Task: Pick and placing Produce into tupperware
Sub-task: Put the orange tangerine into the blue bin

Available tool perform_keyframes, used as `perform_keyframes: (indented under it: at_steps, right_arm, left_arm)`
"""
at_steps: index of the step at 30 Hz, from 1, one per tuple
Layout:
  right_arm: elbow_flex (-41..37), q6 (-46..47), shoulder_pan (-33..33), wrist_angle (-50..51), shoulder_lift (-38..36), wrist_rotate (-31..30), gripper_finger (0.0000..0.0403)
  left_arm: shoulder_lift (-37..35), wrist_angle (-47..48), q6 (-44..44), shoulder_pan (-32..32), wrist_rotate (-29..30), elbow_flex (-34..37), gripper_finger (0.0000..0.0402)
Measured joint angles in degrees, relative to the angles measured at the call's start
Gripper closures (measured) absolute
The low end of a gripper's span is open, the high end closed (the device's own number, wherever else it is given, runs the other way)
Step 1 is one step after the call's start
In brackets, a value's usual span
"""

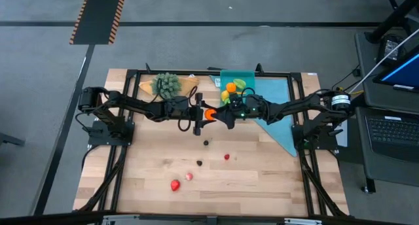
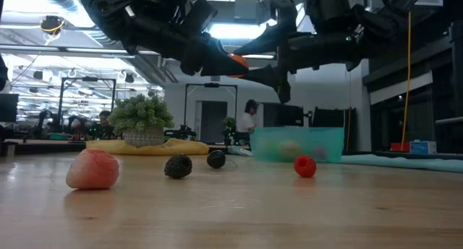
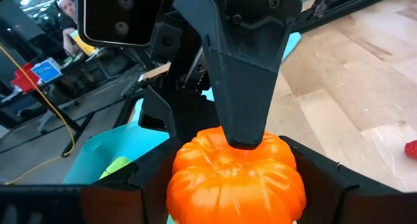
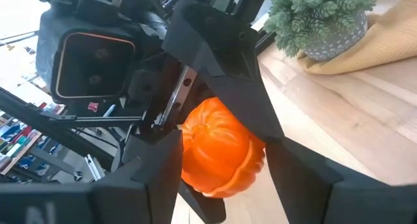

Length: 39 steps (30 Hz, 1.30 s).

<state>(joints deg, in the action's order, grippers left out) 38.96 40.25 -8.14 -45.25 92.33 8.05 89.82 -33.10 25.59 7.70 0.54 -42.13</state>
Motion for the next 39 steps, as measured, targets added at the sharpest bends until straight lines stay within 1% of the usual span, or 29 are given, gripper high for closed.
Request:
perform_keyframes:
  at_steps: [12, 15, 18, 23, 26, 34, 39]
  right_arm:
    - [0.11, -0.17, 0.04, 0.2, -0.09, 0.35, 0.0187]
    - [0.19, -1.68, 0.08, 0.33, -0.11, 0.46, 0.0183]
    - [0.22, -3.05, 0.15, 0.34, -0.13, 0.54, 0.0174]
    - [0.44, -3.23, 0.21, 0.04, -0.13, 1.7, 0.0149]
    - [0.44, -3.12, 0.24, 0.12, -0.13, 1.81, 0.0141]
    - [0.72, -3.26, 0.24, 0.12, -0.08, 1.73, 0.0139]
    - [1.96, -3.26, 0.22, -0.24, 1.68, 1.73, 0.0139]
  left_arm:
    - [0.0, -0.33, 0.1, 0.0, 0.02, -0.02, 0.0172]
    - [0.02, -0.37, 0.27, 0.0, 0.0, -0.05, 0.0172]
    - [0.02, -0.5, 0.29, 0.0, -0.03, -0.13, 0.0172]
    - [0.04, -1.19, 0.04, -0.02, -0.5, -0.42, 0.0172]
    - [0.05, -1.26, 0.03, -0.02, -0.43, -0.42, 0.0172]
    - [0.04, -1.13, 0.05, -0.02, -0.08, -0.42, 0.0172]
    - [0.04, -1.03, 0.06, 0.0, 0.02, -0.42, 0.0172]
